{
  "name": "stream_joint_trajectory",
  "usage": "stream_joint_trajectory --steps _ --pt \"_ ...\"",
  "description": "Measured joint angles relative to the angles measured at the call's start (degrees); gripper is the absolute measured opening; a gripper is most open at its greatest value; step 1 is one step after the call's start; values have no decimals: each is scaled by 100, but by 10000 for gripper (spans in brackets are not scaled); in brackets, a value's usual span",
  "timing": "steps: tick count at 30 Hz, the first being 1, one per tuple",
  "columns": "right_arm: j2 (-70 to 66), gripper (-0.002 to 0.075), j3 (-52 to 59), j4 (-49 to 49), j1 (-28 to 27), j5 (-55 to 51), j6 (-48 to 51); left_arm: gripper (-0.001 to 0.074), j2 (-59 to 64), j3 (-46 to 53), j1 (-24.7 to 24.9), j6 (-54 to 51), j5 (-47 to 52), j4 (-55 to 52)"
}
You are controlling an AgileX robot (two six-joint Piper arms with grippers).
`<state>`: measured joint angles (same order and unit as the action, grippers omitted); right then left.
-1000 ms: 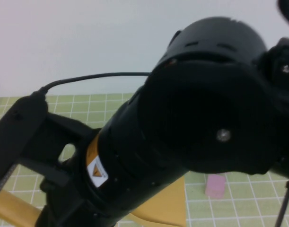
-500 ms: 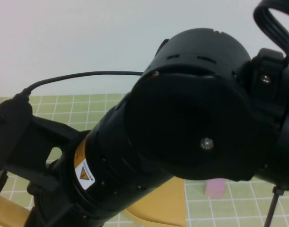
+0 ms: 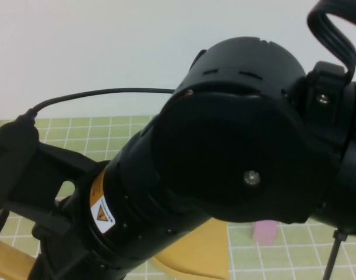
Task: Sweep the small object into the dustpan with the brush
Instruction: Hand over the broom
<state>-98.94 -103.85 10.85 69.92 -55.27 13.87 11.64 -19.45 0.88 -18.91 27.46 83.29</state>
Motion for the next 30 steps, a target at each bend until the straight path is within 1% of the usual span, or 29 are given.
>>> stream_joint_trajectory --steps 3,6,9,13,16,19,23,25,28,30 --pt "0 204 0 0 0 91 0 151 0 0 0 0 0 -62" --pt "0 331 0 30 0 98 -122 151 0 0 0 23 2 -138" --pt "12 400 0 278 -23 19 -156 150 0 0 0 47 177 -271" --pt "73 410 0 1032 -204 -180 -32 150 0 0 10 74 180 -302" --pt "227 409 0 1934 -505 -427 254 150 0 -10 10 82 191 -279" --pt "437 409 0 2727 -1017 -870 680 150 0 -10 10 -8 215 -349" --pt "620 409 10 3453 -2068 -1841 1172 150 0 -10 10 -34 428 -349" --pt "684 409 118 3747 -2525 -1950 1266 150 0 -10 10 -44 620 -324" --pt "761 408 600 4156 -2929 -1950 1507 150 0 -10 10 -44 918 -245" --pt "807 408 1053 4407 -3016 -1950 1746 150 0 -10 10 -44 1097 -102"
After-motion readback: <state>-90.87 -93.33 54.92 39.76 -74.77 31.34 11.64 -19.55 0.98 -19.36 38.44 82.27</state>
